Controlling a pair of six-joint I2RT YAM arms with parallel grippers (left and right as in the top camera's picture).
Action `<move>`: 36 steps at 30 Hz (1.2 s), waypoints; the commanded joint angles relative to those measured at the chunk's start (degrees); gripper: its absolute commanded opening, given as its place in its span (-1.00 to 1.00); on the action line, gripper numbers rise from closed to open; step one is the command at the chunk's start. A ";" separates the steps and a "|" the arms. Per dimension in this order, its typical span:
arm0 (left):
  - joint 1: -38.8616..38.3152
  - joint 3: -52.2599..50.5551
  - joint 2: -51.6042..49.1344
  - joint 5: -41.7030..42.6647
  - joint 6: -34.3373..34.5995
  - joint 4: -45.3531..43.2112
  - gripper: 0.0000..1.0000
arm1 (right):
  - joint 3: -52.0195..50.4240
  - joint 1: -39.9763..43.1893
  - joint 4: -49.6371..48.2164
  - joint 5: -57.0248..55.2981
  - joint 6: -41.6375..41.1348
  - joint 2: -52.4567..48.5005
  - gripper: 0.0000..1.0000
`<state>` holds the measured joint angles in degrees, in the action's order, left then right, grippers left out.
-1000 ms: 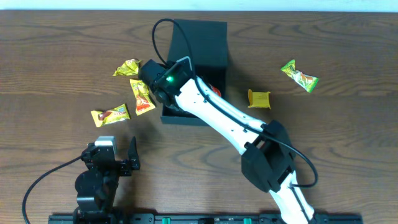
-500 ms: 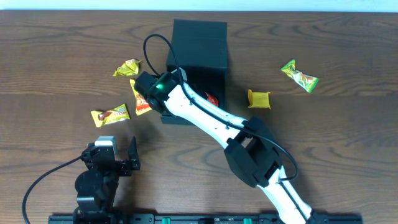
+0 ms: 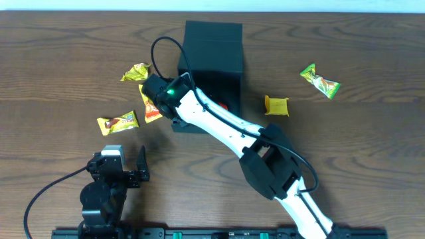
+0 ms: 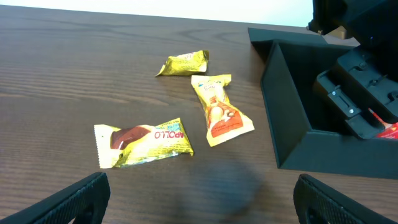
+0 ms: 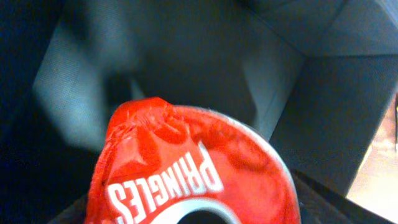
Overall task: Pack container
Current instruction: 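Carry the Pringles can over the black box with the right gripper, then lower the can into the box lying on its side, release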
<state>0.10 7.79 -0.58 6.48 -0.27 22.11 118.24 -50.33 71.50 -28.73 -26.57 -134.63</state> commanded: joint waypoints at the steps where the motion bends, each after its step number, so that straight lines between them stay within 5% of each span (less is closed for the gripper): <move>1: -0.13 -1.20 0.33 0.50 -0.85 0.28 0.91 | 0.63 -0.37 -0.02 1.60 1.03 -0.52 0.80; 7: -0.13 -1.20 0.33 0.50 -0.85 0.28 0.91 | 0.66 -0.33 -0.26 1.62 1.16 -0.48 0.99; 31: -0.13 -1.20 0.33 0.50 -0.85 0.28 0.91 | 11.45 1.42 -0.24 3.26 3.52 -0.48 0.96; 33: -0.13 -1.20 0.33 0.50 -0.85 0.28 0.91 | 11.47 2.19 -0.46 3.26 3.48 -0.48 0.37; 36: -0.13 -1.20 0.33 0.50 -0.87 0.28 0.91 | 11.45 4.07 -0.55 3.39 1.90 -0.48 -0.80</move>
<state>0.10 7.79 -0.58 6.48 -0.27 22.09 128.31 -48.53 71.02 -25.02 -23.33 -134.63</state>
